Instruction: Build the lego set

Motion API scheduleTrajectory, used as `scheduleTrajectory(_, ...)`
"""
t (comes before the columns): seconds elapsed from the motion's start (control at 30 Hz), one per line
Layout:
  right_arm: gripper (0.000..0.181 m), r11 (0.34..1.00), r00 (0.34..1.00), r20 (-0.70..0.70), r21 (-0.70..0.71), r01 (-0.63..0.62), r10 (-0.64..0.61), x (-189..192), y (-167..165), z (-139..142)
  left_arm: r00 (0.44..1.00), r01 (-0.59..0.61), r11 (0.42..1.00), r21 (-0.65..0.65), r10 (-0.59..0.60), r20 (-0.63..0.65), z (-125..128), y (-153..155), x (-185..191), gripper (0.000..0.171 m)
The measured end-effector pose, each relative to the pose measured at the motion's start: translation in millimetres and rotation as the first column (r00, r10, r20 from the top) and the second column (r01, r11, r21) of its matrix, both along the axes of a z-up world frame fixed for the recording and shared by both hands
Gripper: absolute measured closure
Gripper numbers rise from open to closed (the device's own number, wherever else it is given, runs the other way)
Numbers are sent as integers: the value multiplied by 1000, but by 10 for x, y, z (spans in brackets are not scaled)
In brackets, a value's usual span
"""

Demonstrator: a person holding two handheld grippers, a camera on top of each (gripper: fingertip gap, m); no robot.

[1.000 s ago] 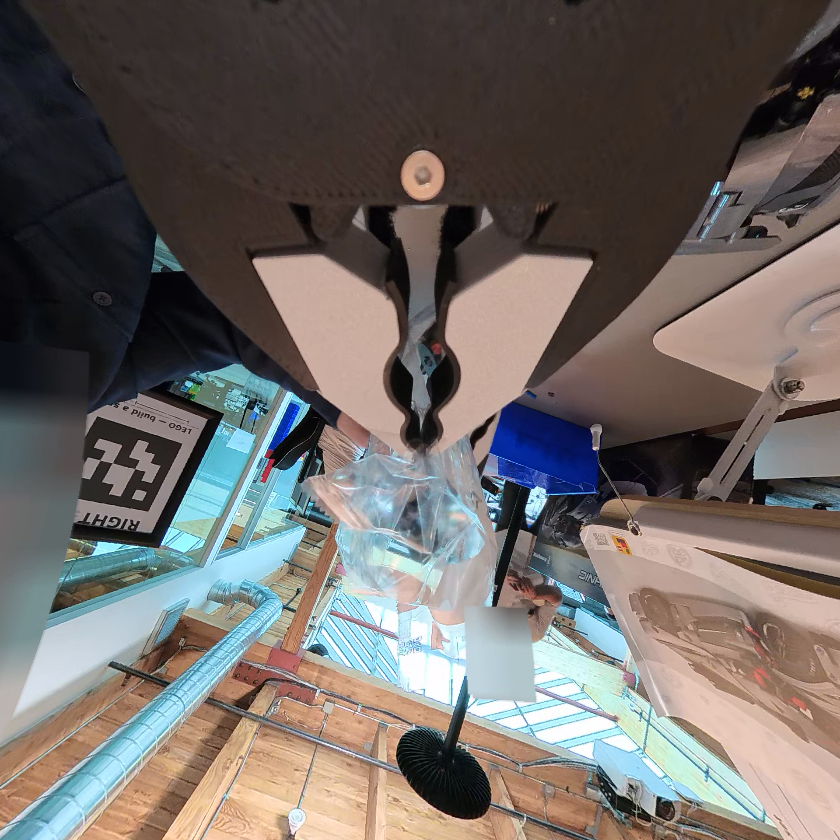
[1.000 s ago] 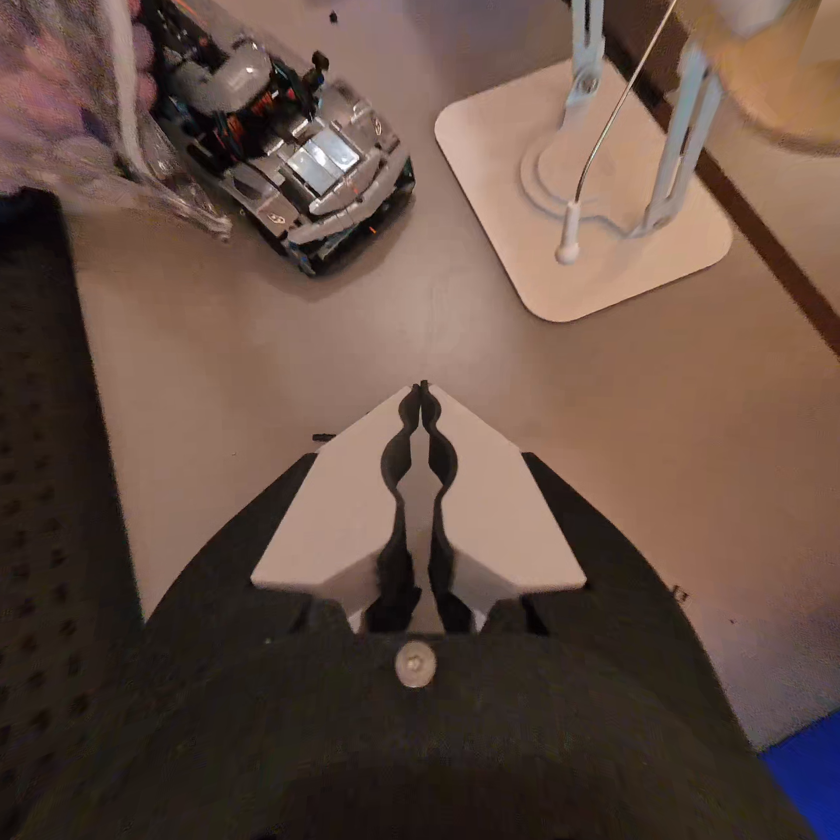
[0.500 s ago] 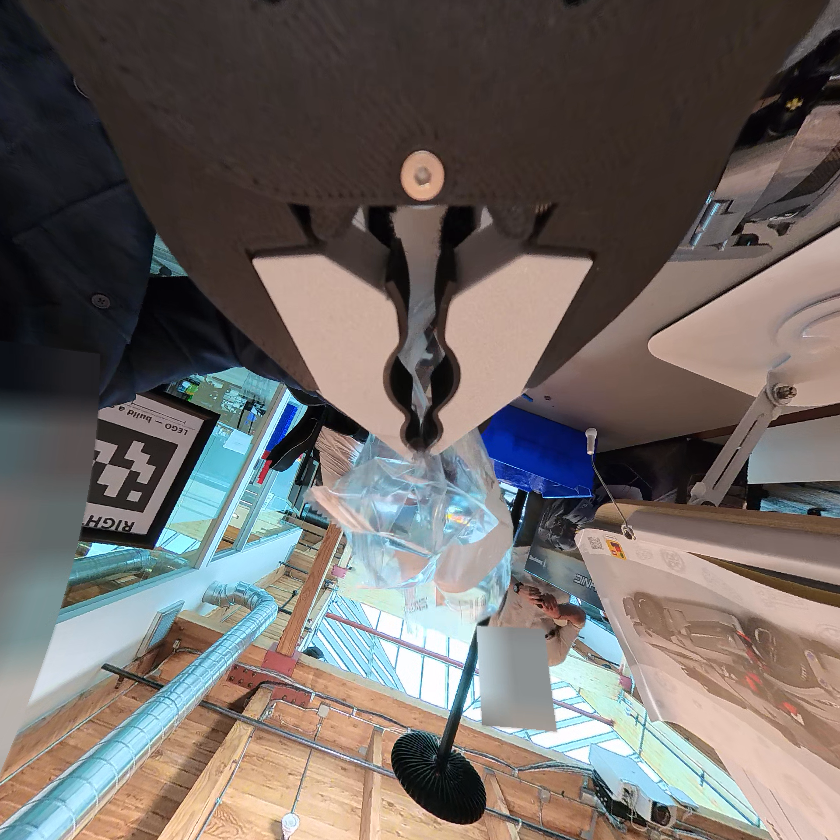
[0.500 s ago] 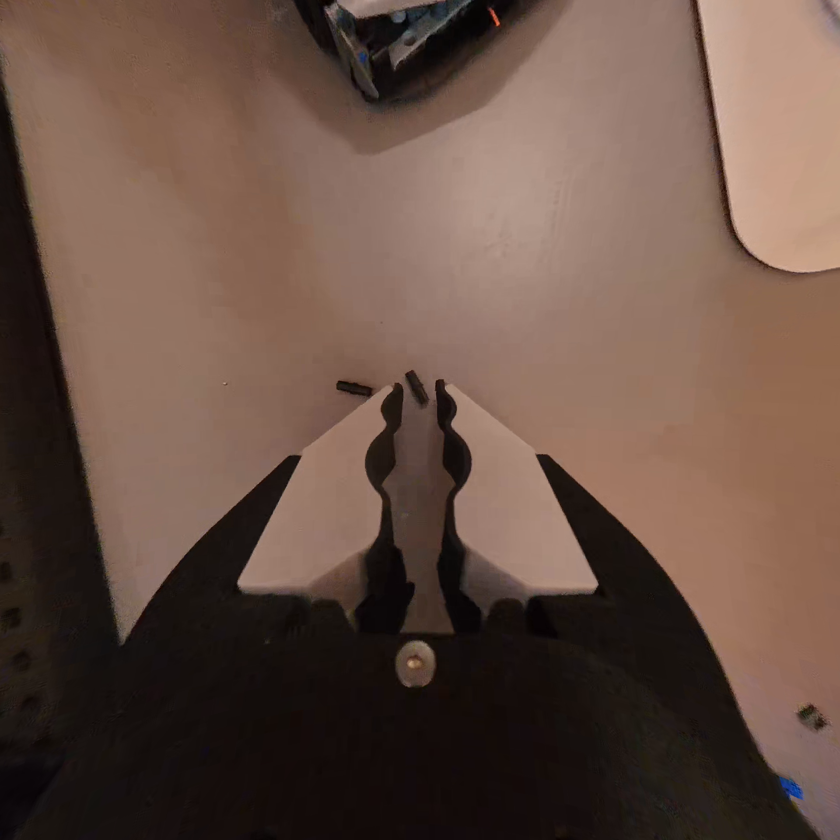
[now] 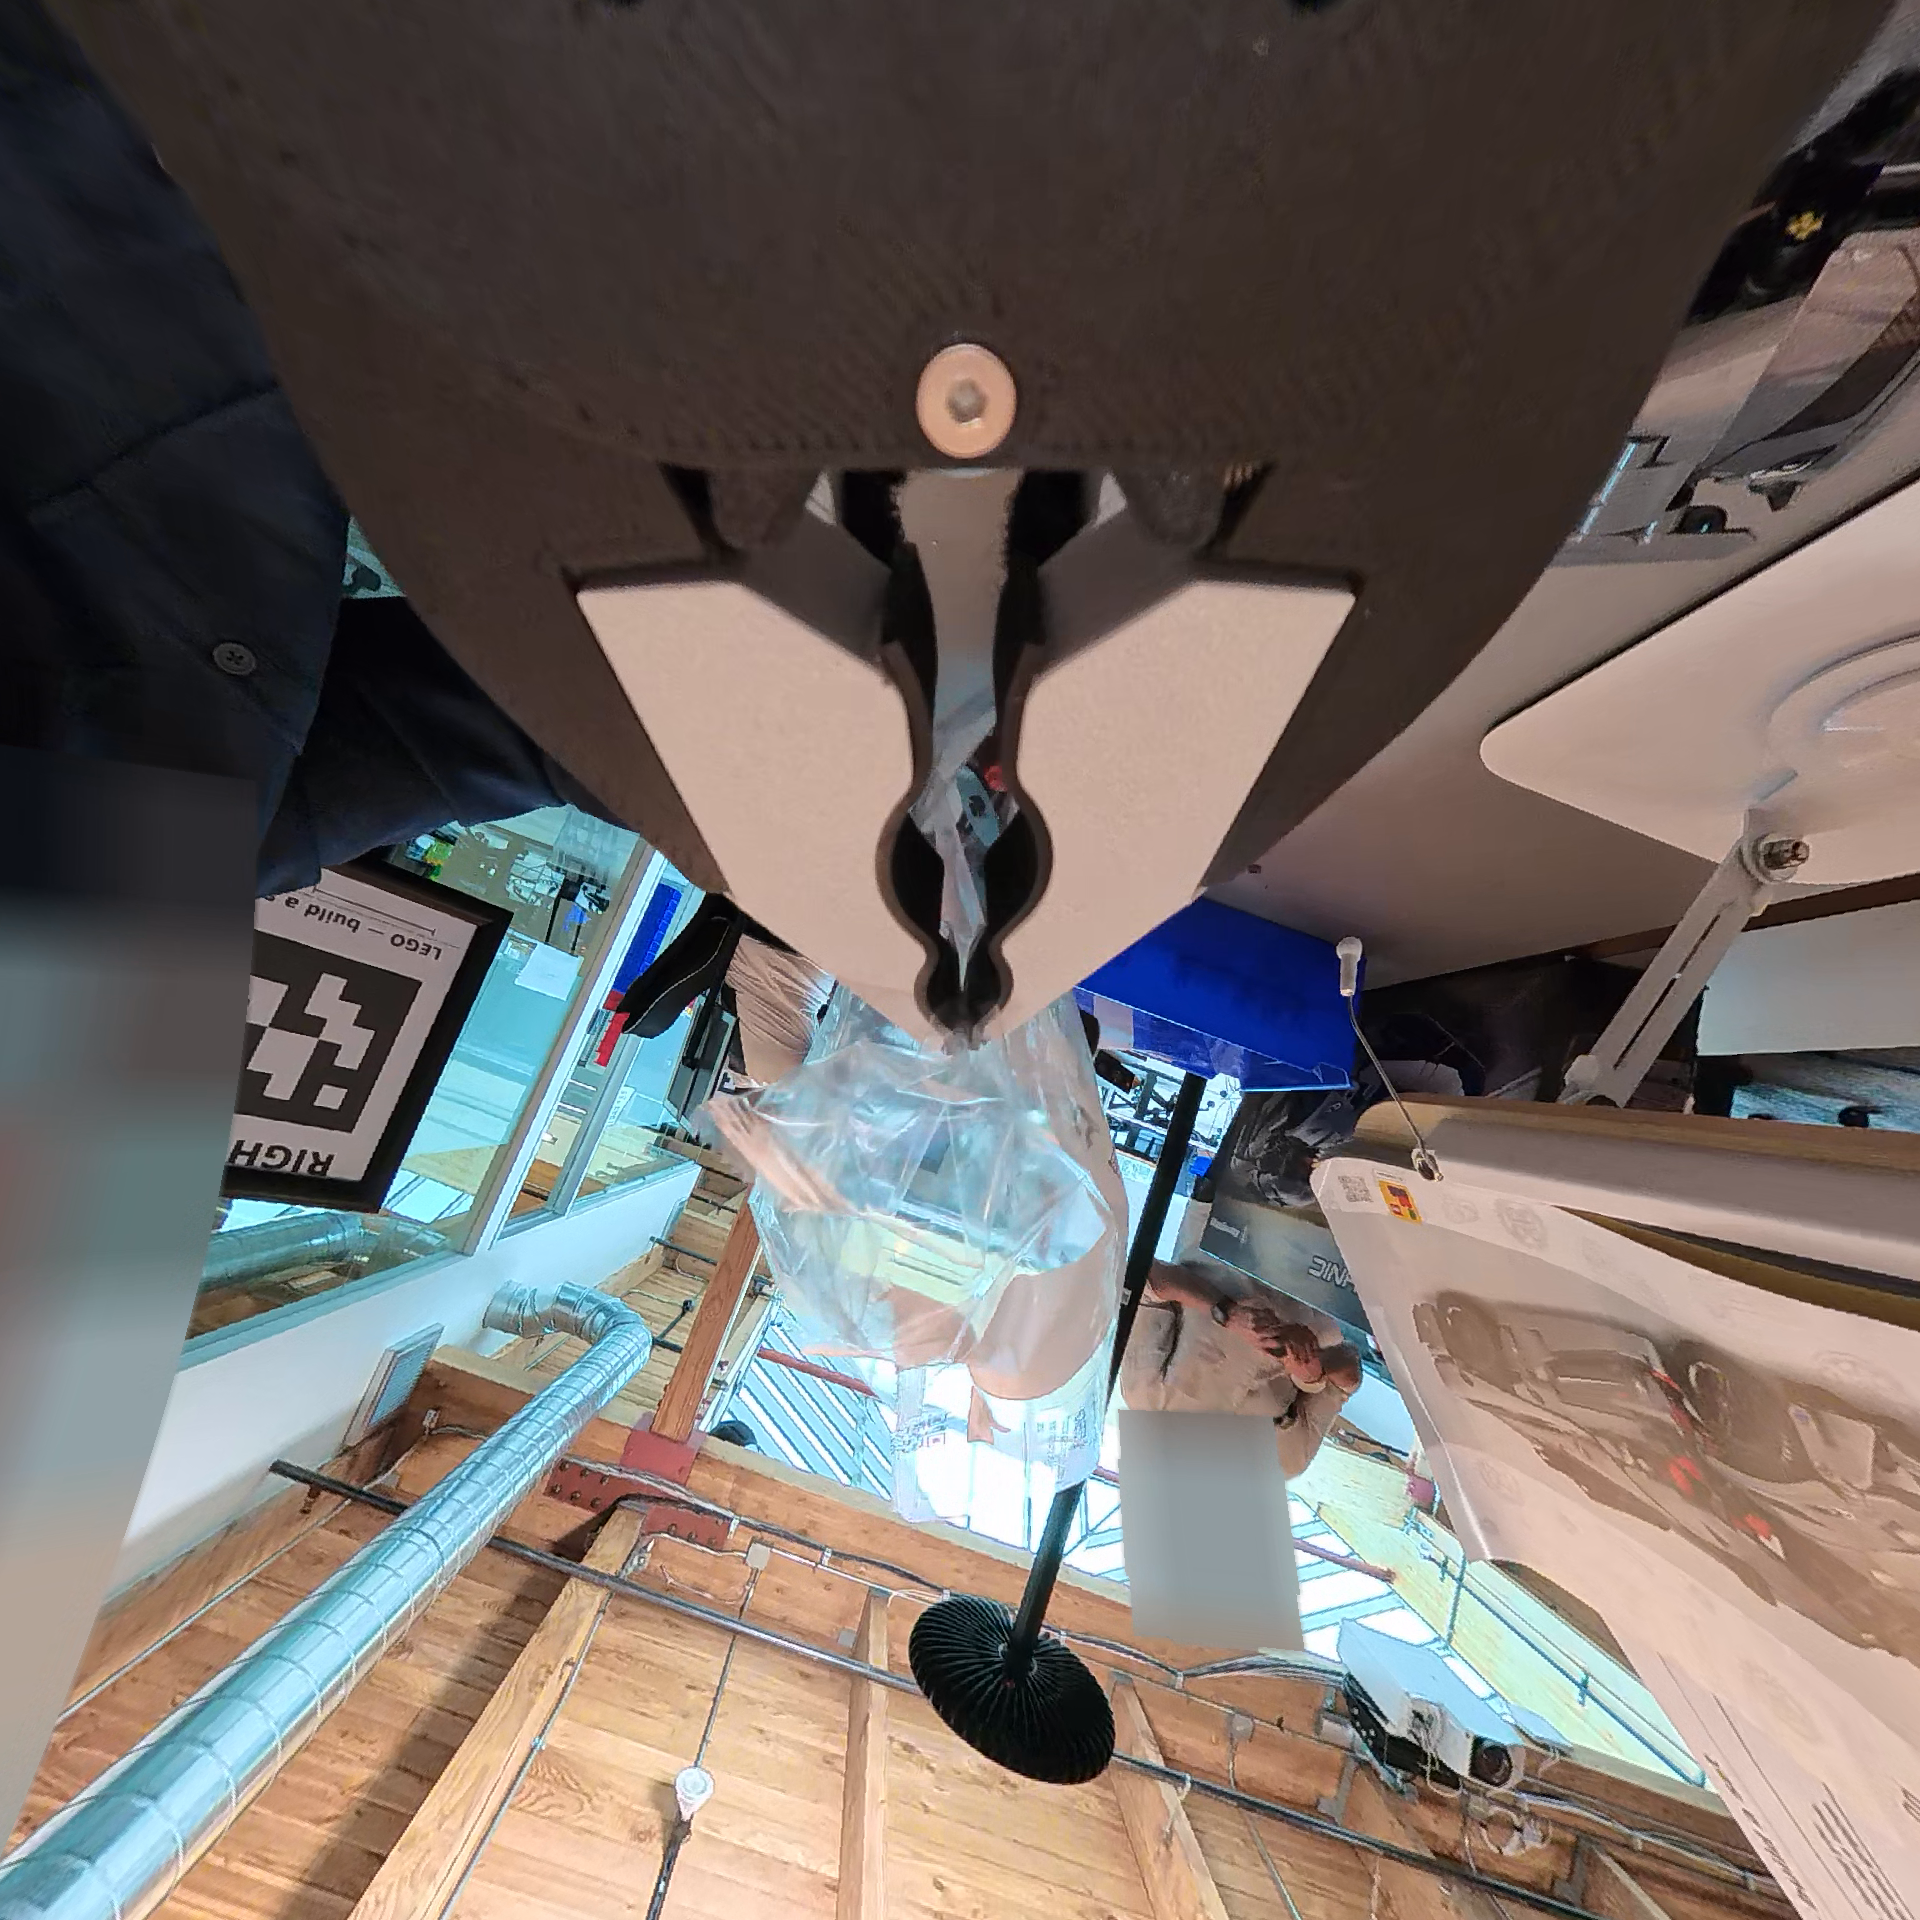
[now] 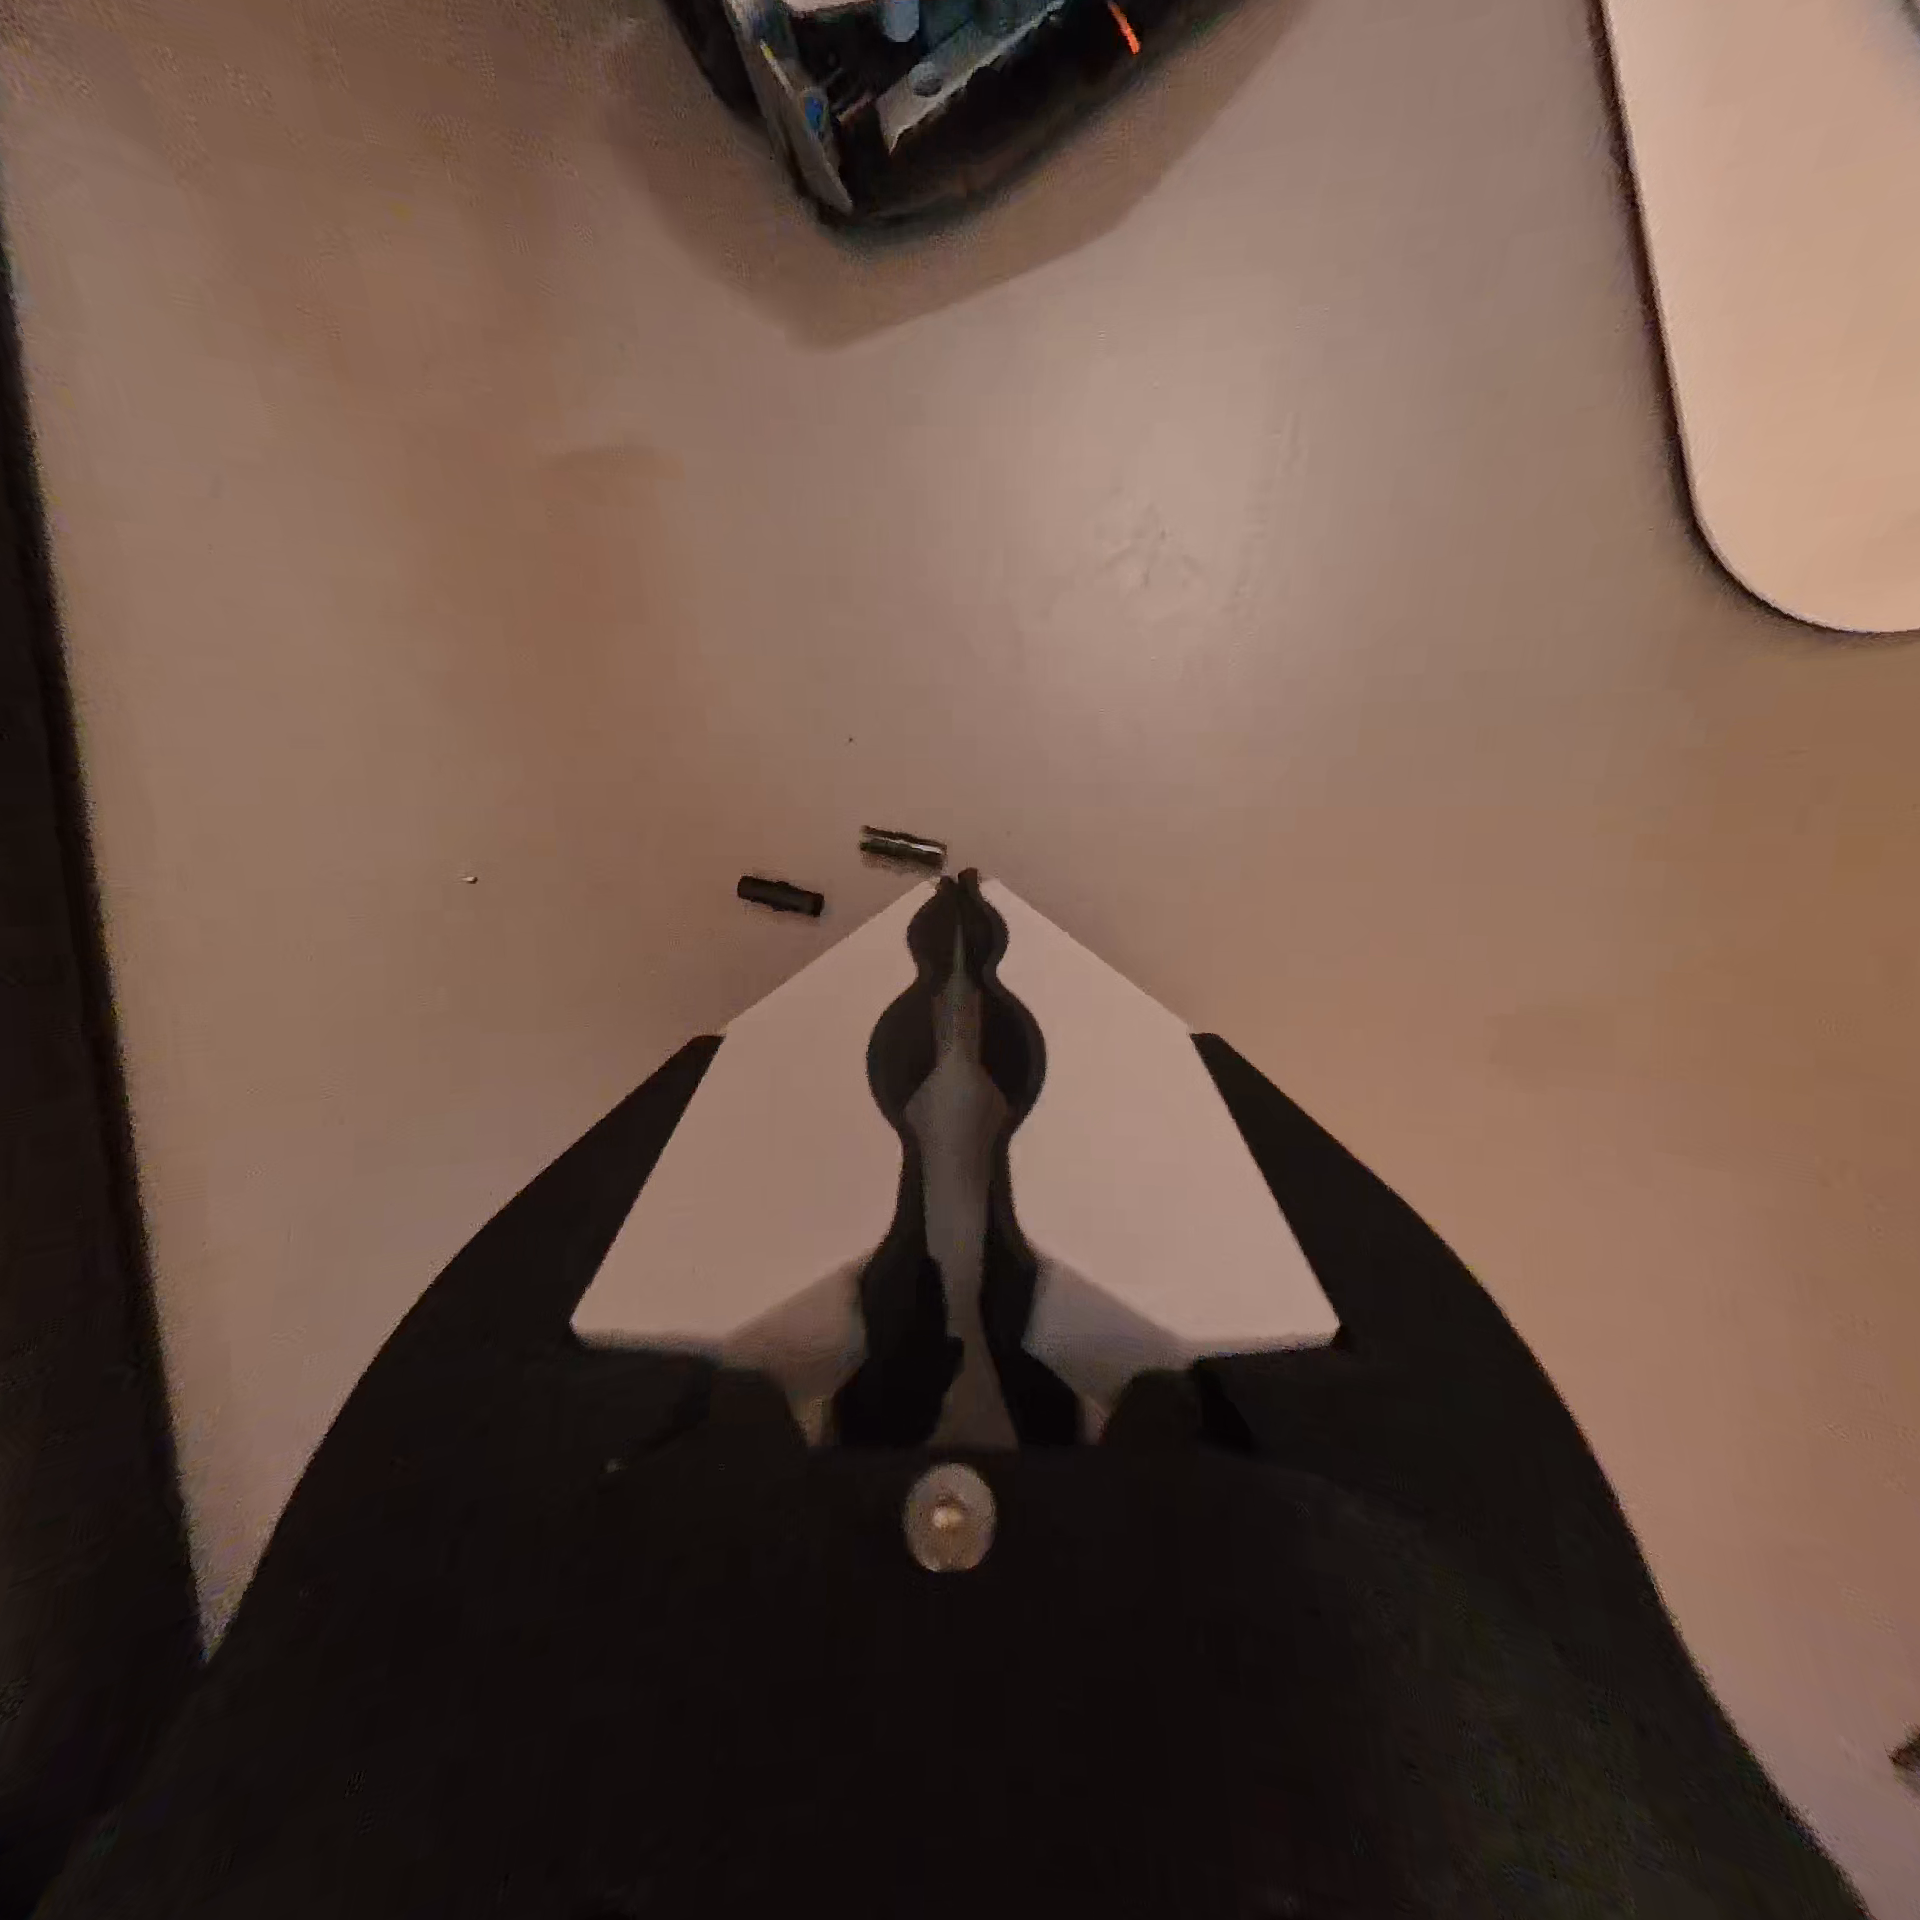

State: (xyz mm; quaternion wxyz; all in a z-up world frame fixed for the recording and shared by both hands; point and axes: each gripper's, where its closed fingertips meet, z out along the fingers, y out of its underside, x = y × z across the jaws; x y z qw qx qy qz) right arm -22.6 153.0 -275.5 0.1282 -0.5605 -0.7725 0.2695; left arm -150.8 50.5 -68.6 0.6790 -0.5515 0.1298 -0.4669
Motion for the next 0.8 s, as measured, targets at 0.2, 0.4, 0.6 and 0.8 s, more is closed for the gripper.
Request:
scheduleTrajectory(0.2, 181, 1000, 999, -41, -29, 8, -9, -5, -36, 132, 1000, 1, 1000, 0, -1, -1, 0, 0, 0, 171)
scheduleTrajectory(0.4, 166, 999, 999, -38, -46, -26, 24, -103, -381, 199, 1000, -13, 1000, 8, 13, -6, 20, -20, -36, 171)
scheduleTrajectory(0.6, 176, 1000, 1000, 19, 17, -15, 14, -145, -464, -8, 999, -36, 999, 27, 35, 22, 70, -61, -136, 171)
scheduleTrajectory(0.8, 179, 1000, 1000, -8, -20, 11, -11, -133, -439, 46, 999, -38, 999, 32, 37, 28, 84, -76, -152, 171)
